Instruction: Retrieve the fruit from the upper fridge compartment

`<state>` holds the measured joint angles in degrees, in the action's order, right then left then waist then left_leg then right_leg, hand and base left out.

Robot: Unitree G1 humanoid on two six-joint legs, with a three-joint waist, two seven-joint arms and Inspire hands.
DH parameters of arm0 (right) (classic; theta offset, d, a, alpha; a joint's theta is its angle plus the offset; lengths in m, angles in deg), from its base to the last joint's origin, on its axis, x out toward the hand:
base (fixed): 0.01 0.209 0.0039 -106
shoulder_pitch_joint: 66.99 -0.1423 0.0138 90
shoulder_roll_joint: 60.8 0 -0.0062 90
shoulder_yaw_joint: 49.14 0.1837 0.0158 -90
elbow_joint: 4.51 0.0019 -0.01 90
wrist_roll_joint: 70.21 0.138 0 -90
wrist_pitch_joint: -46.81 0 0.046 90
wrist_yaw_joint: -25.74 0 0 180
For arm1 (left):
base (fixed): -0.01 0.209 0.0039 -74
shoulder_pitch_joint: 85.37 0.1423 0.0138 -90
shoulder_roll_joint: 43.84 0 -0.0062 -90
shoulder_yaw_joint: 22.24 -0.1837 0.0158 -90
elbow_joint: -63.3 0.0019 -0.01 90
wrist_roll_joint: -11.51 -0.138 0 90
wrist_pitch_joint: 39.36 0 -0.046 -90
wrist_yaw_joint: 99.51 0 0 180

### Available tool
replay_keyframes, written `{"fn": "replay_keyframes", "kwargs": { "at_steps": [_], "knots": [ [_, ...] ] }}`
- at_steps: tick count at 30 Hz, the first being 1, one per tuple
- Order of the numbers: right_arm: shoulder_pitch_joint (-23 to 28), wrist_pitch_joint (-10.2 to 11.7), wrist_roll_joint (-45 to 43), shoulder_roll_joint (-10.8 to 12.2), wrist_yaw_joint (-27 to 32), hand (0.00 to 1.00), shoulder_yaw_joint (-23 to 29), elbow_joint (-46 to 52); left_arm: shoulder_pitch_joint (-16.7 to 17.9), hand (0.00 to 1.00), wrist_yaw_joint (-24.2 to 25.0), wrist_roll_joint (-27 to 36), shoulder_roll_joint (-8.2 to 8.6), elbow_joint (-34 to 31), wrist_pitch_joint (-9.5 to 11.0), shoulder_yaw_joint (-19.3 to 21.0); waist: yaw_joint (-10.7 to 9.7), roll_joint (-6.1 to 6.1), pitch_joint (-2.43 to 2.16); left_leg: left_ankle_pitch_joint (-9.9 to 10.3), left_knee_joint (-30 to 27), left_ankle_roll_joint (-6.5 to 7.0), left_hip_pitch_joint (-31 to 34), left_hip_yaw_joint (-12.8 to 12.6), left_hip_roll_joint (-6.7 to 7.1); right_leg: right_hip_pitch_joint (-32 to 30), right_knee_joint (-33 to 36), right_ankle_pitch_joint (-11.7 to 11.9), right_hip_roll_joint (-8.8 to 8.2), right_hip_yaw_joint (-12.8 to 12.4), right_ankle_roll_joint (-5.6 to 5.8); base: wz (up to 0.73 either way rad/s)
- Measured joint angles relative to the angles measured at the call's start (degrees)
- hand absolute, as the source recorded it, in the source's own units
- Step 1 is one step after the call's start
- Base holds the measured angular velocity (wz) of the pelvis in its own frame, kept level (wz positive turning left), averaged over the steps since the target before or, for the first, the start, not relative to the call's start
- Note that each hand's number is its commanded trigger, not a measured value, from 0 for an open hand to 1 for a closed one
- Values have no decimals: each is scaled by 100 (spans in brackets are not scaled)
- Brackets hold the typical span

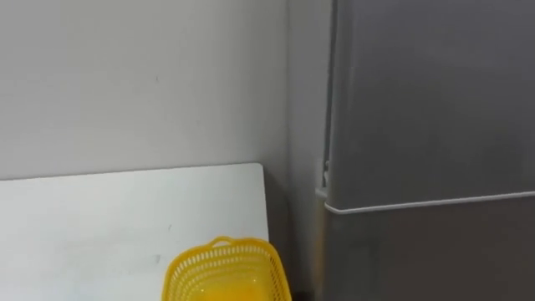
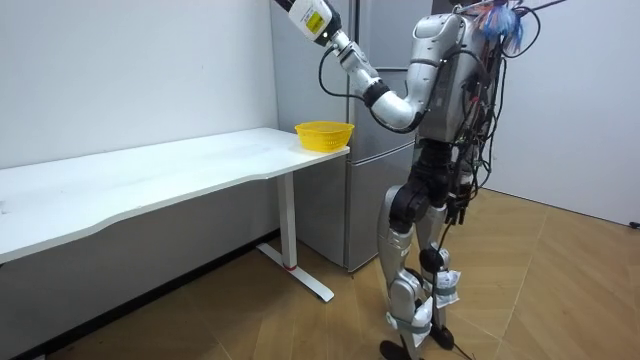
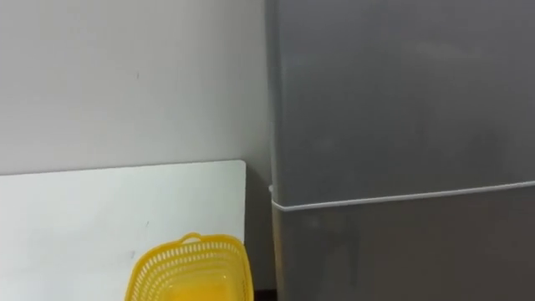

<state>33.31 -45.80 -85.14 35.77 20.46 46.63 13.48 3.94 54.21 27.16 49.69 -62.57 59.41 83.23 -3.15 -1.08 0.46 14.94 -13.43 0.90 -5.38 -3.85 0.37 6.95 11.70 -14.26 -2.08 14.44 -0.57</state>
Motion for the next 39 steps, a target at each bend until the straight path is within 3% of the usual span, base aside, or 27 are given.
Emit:
{"fn": "replay_keyframes", "kwargs": {
  "at_steps": [3,7,11,15,19,23,25,30,39],
  "knots": [
    [-57,-8,-140,-1,-47,0,7,-188,-251,0,836,262,0,-4,-136,-390,-139,67,-8,0,2,0,19,-54,0,-12,-3,2,-1,-18,1,-5],
    [-26,-86,-211,0,-123,0,10,-204,-279,0,1734,484,3,-2,-284,-839,-315,76,-33,0,2,0,80,-90,-60,-55,-4,39,10,-45,4,-5],
    [-65,-116,-213,4,-158,0,4,-233,-360,0,2338,643,7,6,-451,-1204,-429,96,-25,0,17,0,86,-121,-72,-70,-5,52,20,-57,0,-1],
    [-83,-149,-201,3,-109,0,-2,-231,-365,0,2851,1251,9,35,-633,-1365,-457,64,-34,0,14,0,66,-170,-86,-92,-6,87,39,-162,-2,-11],
    [-84,-231,-186,3,-72,0,3,-225,-364,0,3176,1427,8,80,-772,-1415,-473,12,-42,-3,9,5,58,-220,-87,-91,-4,109,40,-189,-2,-4],
    [-73,-243,-176,-20,-51,0,5,-206,-364,0,3479,1544,9,117,-868,-1419,-469,-42,-8,-10,-12,18,87,-231,-88,-126,7,127,35,-200,-1,0],
    [-76,-240,-159,-52,-31,0,7,-172,-365,0,3625,1839,7,123,-877,-1411,-463,-108,-38,-15,-10,28,114,-250,-84,-196,9,119,38,-266,5,-6],
    [-136,-231,-142,-125,29,0,12,-151,-363,0,3888,2421,1,130,-892,-1417,-458,-128,-41,-26,-31,37,130,-263,-81,-208,23,122,40,-273,-1,-1],
    [-163,-233,-142,-202,90,0,0,-158,-362,0,4164,2478,-2,176,-927,-1609,-452,-125,-39,-28,-20,38,111,-308,-84,-214,93,123,21,-276,1,-1]
  ]
}}
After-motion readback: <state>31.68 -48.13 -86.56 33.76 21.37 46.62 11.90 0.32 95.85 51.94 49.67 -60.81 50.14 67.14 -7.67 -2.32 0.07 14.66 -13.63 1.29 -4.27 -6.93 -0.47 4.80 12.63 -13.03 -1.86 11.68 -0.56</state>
